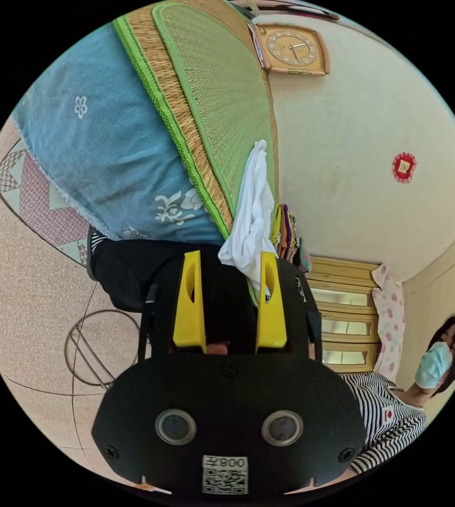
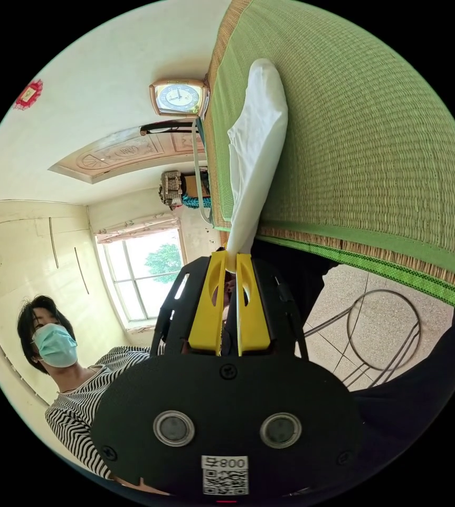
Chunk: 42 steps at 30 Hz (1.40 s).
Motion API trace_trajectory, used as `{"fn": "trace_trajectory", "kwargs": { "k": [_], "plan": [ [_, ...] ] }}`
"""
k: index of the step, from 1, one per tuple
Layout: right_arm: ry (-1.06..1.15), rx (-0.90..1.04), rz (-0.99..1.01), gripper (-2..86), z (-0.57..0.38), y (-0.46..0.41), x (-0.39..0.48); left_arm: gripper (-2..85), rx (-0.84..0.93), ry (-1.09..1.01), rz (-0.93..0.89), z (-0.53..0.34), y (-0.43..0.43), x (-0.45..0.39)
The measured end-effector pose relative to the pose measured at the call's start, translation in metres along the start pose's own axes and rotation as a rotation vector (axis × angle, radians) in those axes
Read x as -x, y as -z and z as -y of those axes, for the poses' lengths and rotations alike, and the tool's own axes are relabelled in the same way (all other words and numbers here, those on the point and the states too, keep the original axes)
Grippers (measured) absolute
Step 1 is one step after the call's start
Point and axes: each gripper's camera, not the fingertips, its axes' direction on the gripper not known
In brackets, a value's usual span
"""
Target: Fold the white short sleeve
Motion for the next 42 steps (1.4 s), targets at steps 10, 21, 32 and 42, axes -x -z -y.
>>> {"fn": "trace_trajectory", "kwargs": {
  "k": [10, 21, 32, 42],
  "plan": [
    [-0.010, -0.003, -0.015, 2.4, 0.005, -0.013, 0.003, 7.6, 0.132, -0.086, 0.094, 0.035, 0.001, -0.014],
    [-0.033, -0.002, -0.047, 2.6, 0.005, -0.010, -0.008, 3.6, 0.153, -0.136, 0.052, 0.026, 0.016, -0.035],
    [-0.060, -0.011, -0.159, 5.5, -0.009, 0.010, -0.048, 3.1, 0.148, -0.145, 0.060, 0.014, 0.020, -0.045],
    [-0.064, -0.020, -0.033, 9.9, 0.008, 0.010, -0.081, 3.1, 0.149, -0.149, 0.102, 0.025, 0.002, -0.061]
  ]
}}
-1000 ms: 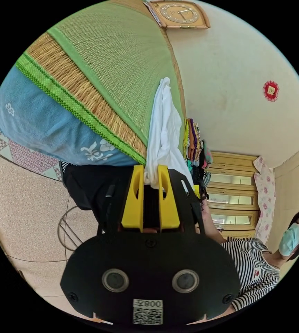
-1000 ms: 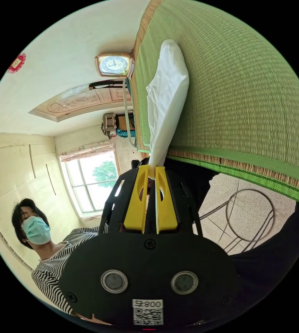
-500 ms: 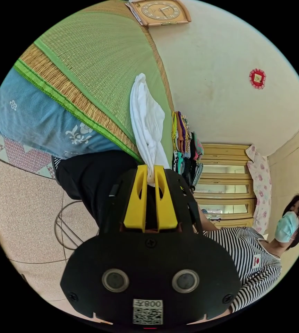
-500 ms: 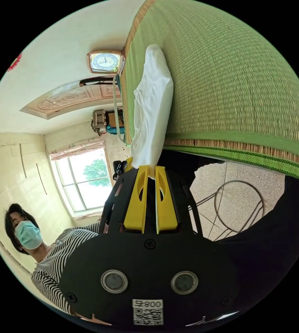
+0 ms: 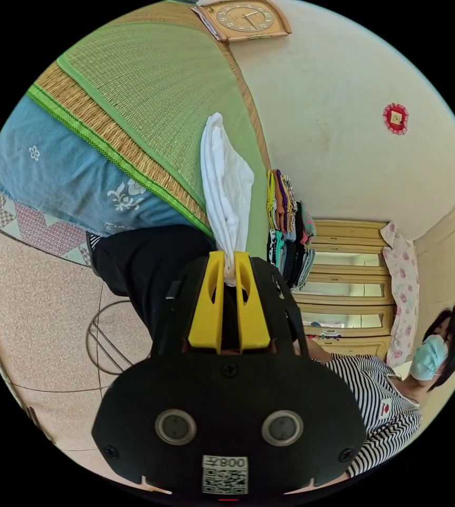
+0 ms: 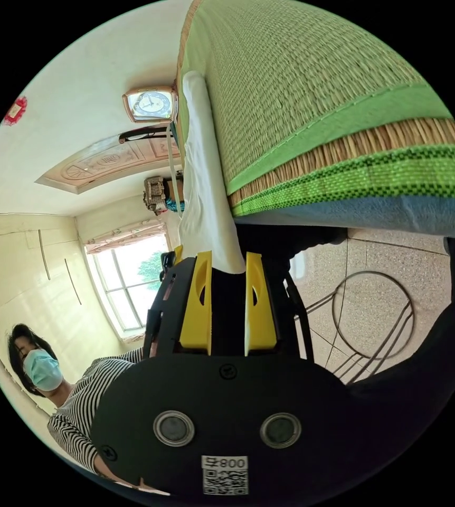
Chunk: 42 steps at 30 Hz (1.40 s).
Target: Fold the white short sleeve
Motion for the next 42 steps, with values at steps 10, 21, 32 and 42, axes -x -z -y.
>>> {"fn": "trace_trajectory", "kwargs": {
  "k": [10, 21, 32, 42],
  "plan": [
    [-0.016, 0.016, 0.136, 5.1, 0.024, 0.016, -0.011, 3.1, -0.036, 0.044, -0.017, 0.013, -0.024, -0.005],
    [0.095, -0.005, 0.292, 2.2, 0.012, 0.102, 0.040, 3.1, -0.006, -0.058, -0.112, 0.018, -0.058, -0.050],
    [0.335, -0.041, 0.262, 2.0, -0.030, 0.201, 0.157, 2.9, 0.031, -0.267, -0.233, 0.031, -0.107, -0.148],
    [0.500, -0.230, 0.212, 1.9, 0.011, 0.333, 0.243, 2.8, 0.113, -0.457, -0.283, 0.125, -0.227, -0.257]
  ]
}}
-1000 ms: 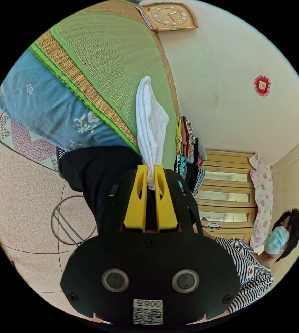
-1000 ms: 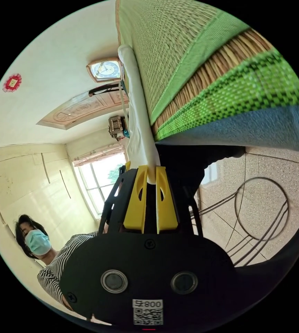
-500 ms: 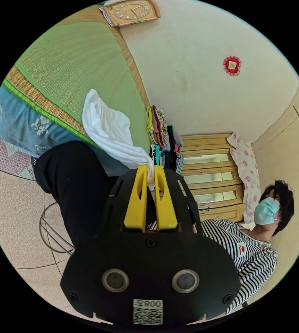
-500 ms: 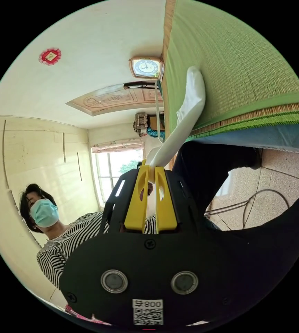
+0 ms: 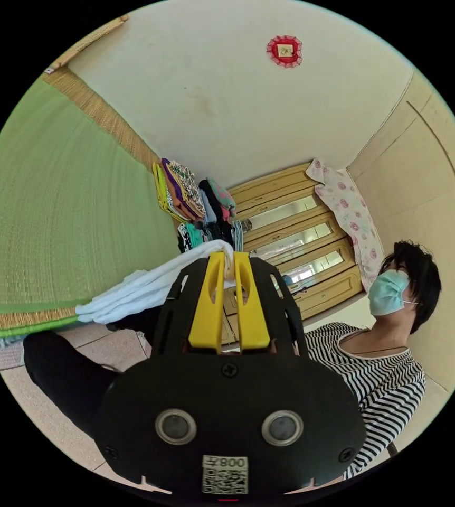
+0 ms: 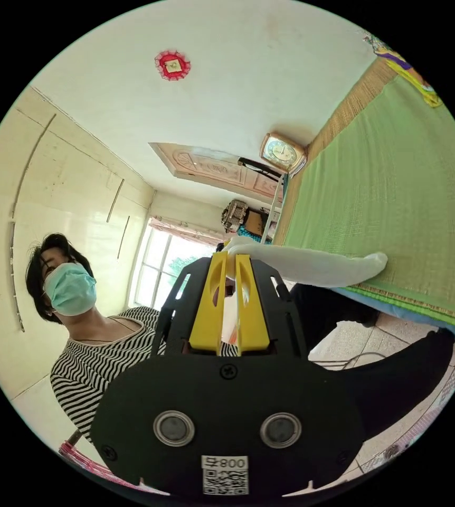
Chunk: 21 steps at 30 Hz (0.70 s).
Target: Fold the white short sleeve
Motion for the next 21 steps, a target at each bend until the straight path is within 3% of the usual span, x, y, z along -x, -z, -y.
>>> {"fn": "trace_trajectory", "kwargs": {
  "k": [4, 10, 15, 18, 21],
  "plan": [
    [0.000, -0.058, -0.071, 1.8, 0.083, 0.045, -0.009, 2.8, 0.040, -0.014, 0.020, 0.088, -0.074, 0.021],
    [0.079, -0.107, -0.105, 1.8, 0.290, 0.114, 0.000, 2.8, -0.032, -0.151, 0.050, 0.245, -0.174, 0.012],
    [0.281, -0.141, -0.262, 1.8, 0.468, 0.182, 0.088, 2.7, -0.103, -0.379, 0.055, 0.348, -0.260, -0.036],
    [0.344, -0.163, -0.411, 1.9, 0.514, 0.225, 0.114, 2.8, -0.082, -0.458, 0.070, 0.384, -0.330, -0.038],
    [0.285, -0.197, -0.535, 1.8, 0.529, 0.275, 0.085, 2.9, -0.022, -0.432, 0.040, 0.402, -0.416, 0.001]
  ]
}}
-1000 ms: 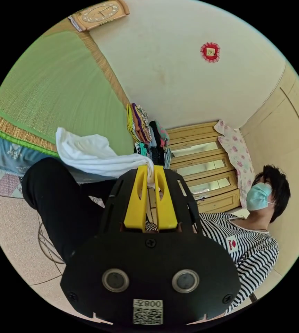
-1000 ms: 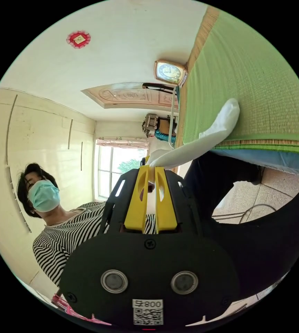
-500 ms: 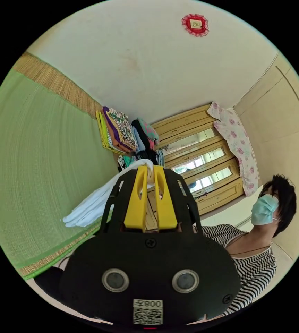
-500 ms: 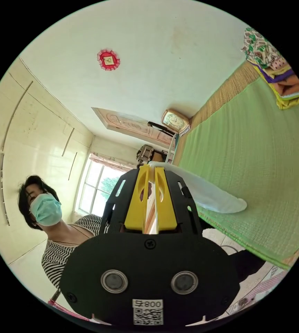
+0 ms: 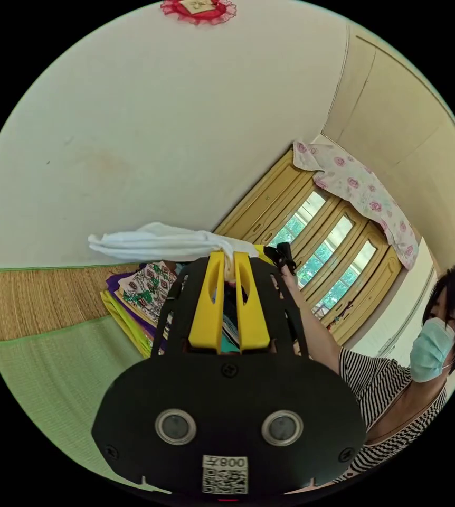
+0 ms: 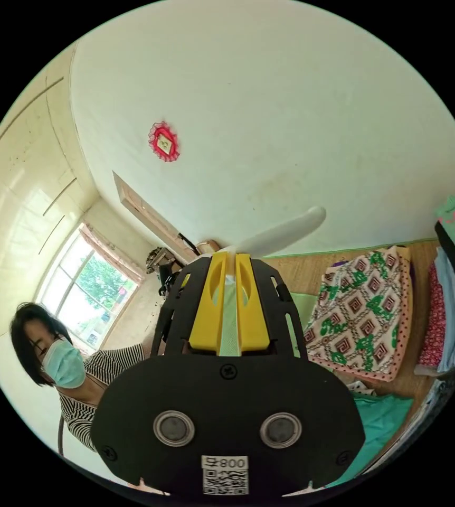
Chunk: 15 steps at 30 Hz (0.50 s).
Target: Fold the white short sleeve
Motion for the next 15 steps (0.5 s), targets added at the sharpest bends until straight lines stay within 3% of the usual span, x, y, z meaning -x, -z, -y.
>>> {"fn": "trace_trajectory", "kwargs": {
  "k": [5, 7, 9, 15],
  "plan": [
    [-0.264, 0.034, -0.130, 1.3, -0.055, 0.010, -0.153, 3.1, 0.193, 0.165, 0.004, -0.060, -0.155, 0.088],
    [-0.409, 0.067, -0.185, 0.9, -0.090, 0.004, -0.213, 3.4, 0.368, 0.250, 0.077, -0.102, -0.225, 0.127],
    [-0.511, 0.062, -0.208, 0.4, -0.129, 0.002, -0.260, 3.6, 0.406, 0.286, 0.052, -0.125, -0.253, 0.142],
    [-0.399, -0.070, -0.168, 0.1, -0.152, 0.014, -0.248, 5.4, 0.383, 0.203, 0.063, -0.142, -0.275, 0.143]
  ]
}}
